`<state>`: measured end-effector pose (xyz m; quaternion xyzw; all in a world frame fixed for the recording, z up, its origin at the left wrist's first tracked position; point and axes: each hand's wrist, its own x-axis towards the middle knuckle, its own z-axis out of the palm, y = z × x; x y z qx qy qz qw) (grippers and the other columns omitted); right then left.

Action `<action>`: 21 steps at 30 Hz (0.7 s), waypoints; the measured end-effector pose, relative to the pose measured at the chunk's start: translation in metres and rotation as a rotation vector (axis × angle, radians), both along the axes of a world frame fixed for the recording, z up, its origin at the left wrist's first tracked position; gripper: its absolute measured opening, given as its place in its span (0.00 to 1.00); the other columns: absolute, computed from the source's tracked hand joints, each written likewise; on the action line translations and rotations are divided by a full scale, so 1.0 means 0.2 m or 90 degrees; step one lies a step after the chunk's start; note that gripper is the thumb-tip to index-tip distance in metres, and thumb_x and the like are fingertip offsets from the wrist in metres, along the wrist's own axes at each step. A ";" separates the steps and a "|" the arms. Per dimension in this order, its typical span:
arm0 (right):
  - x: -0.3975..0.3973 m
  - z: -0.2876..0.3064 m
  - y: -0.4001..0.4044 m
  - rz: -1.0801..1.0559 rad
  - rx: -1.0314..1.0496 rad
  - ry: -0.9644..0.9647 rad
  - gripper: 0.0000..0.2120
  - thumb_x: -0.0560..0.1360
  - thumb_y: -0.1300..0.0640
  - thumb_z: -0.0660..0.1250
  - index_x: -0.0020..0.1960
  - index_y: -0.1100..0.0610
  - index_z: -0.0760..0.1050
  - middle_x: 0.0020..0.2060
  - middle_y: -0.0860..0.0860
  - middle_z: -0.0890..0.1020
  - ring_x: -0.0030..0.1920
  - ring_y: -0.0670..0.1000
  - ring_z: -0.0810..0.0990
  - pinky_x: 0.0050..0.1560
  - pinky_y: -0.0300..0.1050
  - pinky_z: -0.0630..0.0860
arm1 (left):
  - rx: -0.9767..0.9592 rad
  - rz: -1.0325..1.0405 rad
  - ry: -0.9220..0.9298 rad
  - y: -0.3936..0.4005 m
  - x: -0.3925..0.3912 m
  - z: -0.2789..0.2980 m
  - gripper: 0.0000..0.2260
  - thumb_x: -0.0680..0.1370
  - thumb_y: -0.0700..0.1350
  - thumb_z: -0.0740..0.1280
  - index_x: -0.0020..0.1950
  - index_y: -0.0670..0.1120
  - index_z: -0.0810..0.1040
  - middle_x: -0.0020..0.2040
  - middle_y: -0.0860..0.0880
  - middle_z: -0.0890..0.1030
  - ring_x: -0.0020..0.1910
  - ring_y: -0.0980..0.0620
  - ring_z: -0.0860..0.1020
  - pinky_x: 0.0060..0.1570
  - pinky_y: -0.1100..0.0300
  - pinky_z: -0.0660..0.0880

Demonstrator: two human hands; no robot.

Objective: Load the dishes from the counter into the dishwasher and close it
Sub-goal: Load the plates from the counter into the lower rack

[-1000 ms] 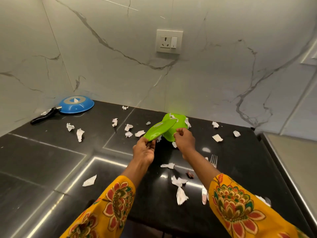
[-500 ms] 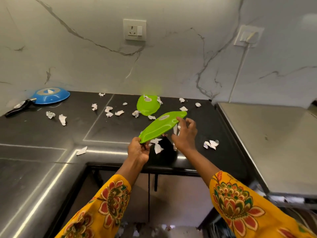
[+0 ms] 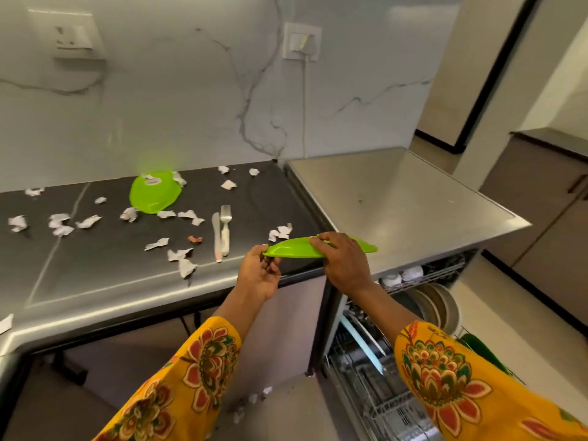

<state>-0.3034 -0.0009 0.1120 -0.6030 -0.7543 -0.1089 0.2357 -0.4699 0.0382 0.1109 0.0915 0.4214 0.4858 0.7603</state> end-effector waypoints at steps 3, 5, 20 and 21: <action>0.18 -0.02 -0.08 -0.043 0.019 0.003 0.23 0.64 0.60 0.54 0.51 0.56 0.83 0.40 0.52 0.83 0.34 0.57 0.81 0.30 0.42 0.75 | 0.002 -0.037 -0.023 -0.03 0.21 -0.01 0.11 0.78 0.45 0.63 0.37 0.43 0.71 0.22 0.50 0.75 0.19 0.56 0.75 0.19 0.70 0.69; 0.31 -0.03 -0.14 -0.074 0.028 0.007 0.21 0.64 0.61 0.57 0.51 0.57 0.83 0.38 0.53 0.82 0.31 0.57 0.79 0.28 0.42 0.74 | 0.008 -0.074 -0.026 -0.05 0.35 -0.03 0.12 0.78 0.50 0.65 0.39 0.43 0.72 0.27 0.48 0.77 0.24 0.54 0.78 0.24 0.68 0.73; 1.21 -0.04 -0.52 -0.197 -0.061 0.170 0.15 0.78 0.58 0.59 0.64 0.56 0.72 0.55 0.58 0.81 0.52 0.61 0.79 0.47 0.52 0.74 | 0.066 -0.279 0.104 -0.31 1.39 -0.25 0.03 0.81 0.45 0.60 0.50 0.49 0.73 0.50 0.49 0.76 0.49 0.51 0.75 0.49 0.58 0.70; 1.26 -0.06 -0.54 -0.204 -0.080 0.179 0.15 0.78 0.58 0.59 0.65 0.56 0.71 0.55 0.58 0.81 0.52 0.62 0.78 0.46 0.51 0.73 | 0.067 -0.278 0.112 -0.33 1.45 -0.27 0.05 0.81 0.44 0.60 0.47 0.50 0.73 0.46 0.50 0.77 0.43 0.52 0.74 0.45 0.59 0.70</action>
